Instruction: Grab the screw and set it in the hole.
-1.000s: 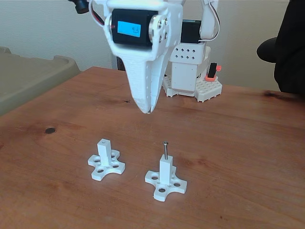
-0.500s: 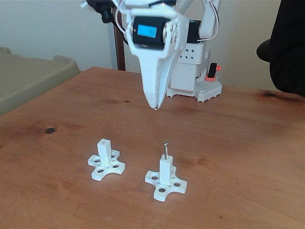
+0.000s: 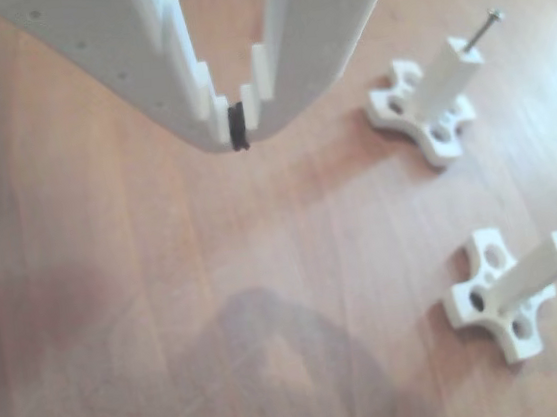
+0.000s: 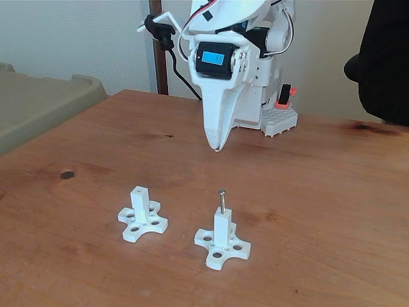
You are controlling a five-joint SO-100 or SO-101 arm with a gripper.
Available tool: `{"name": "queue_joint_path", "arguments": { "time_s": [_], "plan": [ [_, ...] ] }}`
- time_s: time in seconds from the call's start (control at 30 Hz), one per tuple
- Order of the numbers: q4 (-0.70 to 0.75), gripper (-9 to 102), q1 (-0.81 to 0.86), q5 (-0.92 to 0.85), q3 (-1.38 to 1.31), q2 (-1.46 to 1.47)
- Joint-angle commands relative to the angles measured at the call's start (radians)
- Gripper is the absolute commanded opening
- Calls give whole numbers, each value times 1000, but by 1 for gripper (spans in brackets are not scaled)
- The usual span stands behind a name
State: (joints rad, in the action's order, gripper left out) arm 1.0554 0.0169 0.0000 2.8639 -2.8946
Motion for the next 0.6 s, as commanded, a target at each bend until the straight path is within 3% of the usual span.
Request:
{"name": "queue_joint_path", "arguments": {
  "time_s": [0.0, 0.57],
  "plan": [
    [54, -4, 3, -8, 9, -141],
    [256, -4, 54, -49, 126, -538]
  ]
}}
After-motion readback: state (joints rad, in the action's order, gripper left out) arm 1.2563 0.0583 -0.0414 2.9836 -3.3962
